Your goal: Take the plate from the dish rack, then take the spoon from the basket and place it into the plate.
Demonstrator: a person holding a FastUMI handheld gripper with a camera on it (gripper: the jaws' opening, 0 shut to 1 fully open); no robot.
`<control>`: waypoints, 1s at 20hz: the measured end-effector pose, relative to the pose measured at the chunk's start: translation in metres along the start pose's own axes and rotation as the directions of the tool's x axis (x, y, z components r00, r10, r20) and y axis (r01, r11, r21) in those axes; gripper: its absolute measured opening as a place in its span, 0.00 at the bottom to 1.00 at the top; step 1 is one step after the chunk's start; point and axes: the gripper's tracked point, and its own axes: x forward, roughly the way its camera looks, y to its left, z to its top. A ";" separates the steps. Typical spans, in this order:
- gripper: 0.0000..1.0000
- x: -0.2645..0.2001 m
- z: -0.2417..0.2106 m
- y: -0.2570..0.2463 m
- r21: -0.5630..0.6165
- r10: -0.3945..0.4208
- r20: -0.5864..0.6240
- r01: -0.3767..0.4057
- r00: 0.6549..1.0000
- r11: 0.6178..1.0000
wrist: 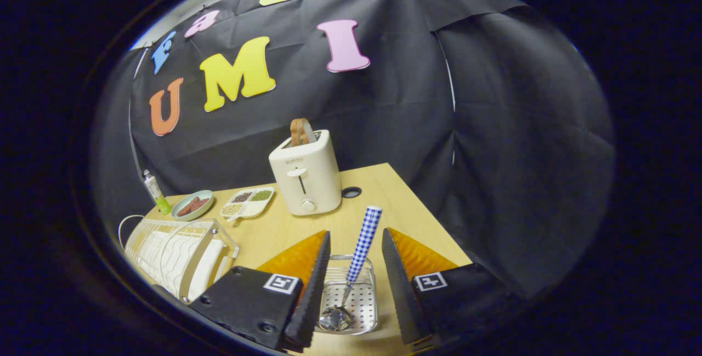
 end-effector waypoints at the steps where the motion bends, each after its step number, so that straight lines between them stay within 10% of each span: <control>1: 0.57 -0.002 0.002 -0.003 -0.003 -0.008 0.007 0.008 1.000 1.000; 5: 0.20 -0.007 0.008 0.002 0.003 -0.013 0.040 0.013 0.999 1.000; 13: 0.14 -0.061 0.067 0.014 -0.067 -0.074 0.255 0.094 0.964 0.993; 20: 0.14 -0.167 0.083 0.086 -0.097 0.024 0.389 0.015 0.921 0.995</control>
